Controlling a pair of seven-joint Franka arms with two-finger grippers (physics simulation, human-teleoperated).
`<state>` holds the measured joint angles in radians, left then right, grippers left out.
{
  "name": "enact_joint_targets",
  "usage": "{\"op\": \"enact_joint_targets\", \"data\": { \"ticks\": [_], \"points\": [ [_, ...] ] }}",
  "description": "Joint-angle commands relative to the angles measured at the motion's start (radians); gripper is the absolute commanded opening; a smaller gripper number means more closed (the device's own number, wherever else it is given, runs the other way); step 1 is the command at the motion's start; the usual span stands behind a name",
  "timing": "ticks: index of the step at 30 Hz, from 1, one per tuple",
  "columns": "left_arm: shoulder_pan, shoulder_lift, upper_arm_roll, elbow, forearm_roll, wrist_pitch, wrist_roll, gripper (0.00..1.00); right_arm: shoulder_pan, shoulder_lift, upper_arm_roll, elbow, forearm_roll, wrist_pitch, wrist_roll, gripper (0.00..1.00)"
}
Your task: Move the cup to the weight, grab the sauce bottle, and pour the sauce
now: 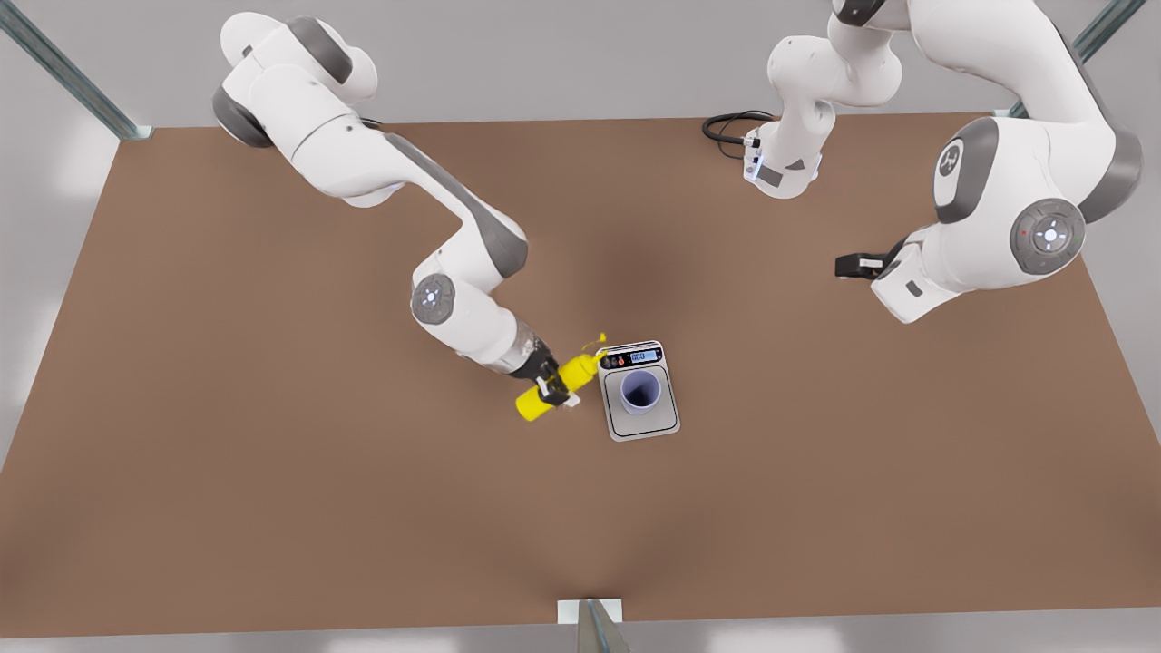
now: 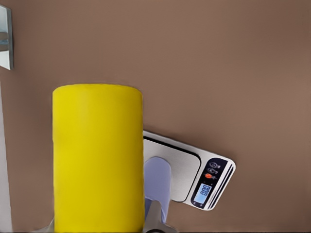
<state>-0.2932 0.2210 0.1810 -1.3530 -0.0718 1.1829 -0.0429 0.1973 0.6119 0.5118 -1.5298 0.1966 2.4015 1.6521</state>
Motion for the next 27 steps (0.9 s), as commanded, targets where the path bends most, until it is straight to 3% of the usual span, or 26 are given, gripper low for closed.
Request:
{"op": "enact_joint_targets", "data": {
  "ticks": [1, 7, 17, 23, 27],
  "points": [
    [-0.001, 0.0, 0.0, 0.0, 0.001, 0.0, 0.0, 1.0, 0.001, -0.004, -0.012, -0.015, 0.041, 0.039, -0.012, 0.21],
    [-0.001, -0.002, -0.001, 0.0, 0.001, -0.002, 0.0, 1.0, 0.004, -0.032, -0.193, -0.027, 0.492, -0.191, -0.351, 0.21],
    [-0.001, 0.0, -0.003, 0.0, 0.001, -0.009, 0.0, 1.0, 0.002, -0.027, -0.48, -0.093, 0.928, -0.551, -0.748, 0.21],
    [-0.003, -0.003, -0.003, 0.006, 0.001, -0.013, -0.005, 1.0, -0.016, 0.048, -0.602, -0.125, 1.112, -0.746, -0.876, 0.21],
    [-0.003, -0.002, -0.003, 0.008, -0.002, -0.011, -0.006, 1.0, -0.049, 0.117, -0.636, -0.121, 1.147, -0.861, -0.963, 0.21]
  ]
}}
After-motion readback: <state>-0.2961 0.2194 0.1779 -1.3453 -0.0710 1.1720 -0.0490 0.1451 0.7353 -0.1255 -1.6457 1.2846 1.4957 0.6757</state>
